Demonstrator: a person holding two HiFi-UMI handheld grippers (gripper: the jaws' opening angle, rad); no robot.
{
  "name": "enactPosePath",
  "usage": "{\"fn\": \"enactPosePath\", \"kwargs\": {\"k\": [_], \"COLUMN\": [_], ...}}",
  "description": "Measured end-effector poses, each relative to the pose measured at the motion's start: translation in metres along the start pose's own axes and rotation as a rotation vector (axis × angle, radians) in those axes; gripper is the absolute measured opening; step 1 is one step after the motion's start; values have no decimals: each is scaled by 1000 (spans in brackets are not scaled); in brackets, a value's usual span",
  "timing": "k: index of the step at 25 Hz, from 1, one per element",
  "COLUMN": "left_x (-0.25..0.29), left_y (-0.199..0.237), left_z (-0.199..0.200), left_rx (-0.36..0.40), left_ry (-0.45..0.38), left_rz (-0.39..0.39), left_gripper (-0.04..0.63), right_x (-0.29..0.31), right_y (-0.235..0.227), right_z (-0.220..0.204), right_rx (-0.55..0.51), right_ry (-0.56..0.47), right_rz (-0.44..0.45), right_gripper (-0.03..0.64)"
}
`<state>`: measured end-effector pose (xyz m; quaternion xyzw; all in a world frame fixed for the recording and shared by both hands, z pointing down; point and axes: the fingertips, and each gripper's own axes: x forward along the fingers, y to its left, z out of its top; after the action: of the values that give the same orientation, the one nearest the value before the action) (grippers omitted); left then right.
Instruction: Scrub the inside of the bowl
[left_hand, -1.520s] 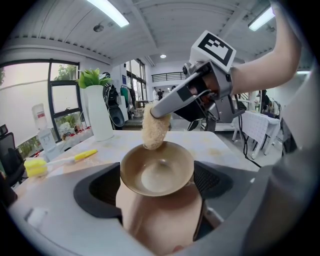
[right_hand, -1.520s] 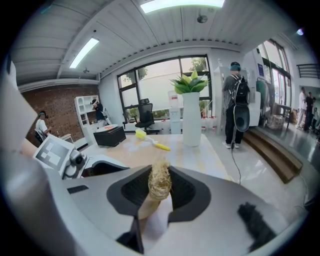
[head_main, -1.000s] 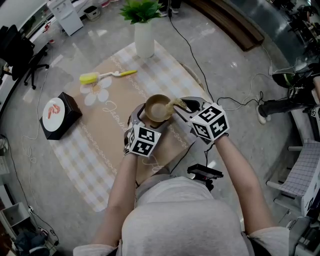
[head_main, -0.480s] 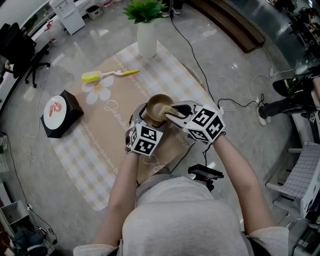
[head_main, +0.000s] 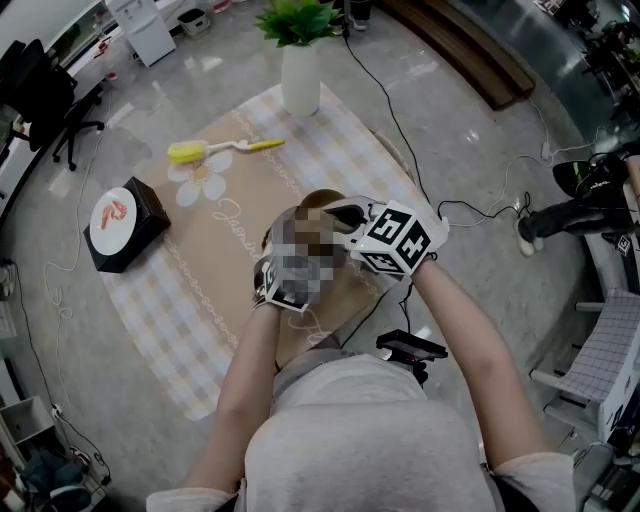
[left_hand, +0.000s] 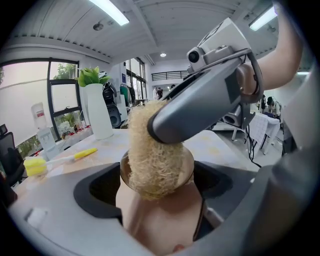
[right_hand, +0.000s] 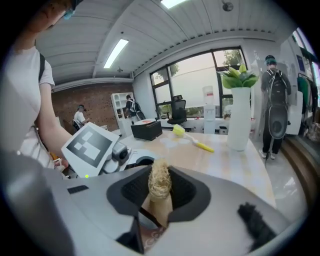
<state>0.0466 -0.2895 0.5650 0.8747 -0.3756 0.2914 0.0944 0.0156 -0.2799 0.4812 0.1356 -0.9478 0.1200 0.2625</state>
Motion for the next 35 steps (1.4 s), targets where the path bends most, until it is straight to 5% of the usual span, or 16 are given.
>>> {"fn": "enactPosePath", "kwargs": {"k": [18, 35], "left_x": [0, 0], "left_y": [0, 0], "left_z": [-1, -2], "left_rx": [9, 8], "left_ry": [2, 7], "left_rz": [-1, -1], "left_gripper": [465, 462], "right_x": [20, -9], "right_y": [-72, -66], "right_z": [-6, -38], "right_rx": [3, 2], "right_ry": [135, 173], "right_rz": [-200, -212], "right_gripper": [98, 98]}}
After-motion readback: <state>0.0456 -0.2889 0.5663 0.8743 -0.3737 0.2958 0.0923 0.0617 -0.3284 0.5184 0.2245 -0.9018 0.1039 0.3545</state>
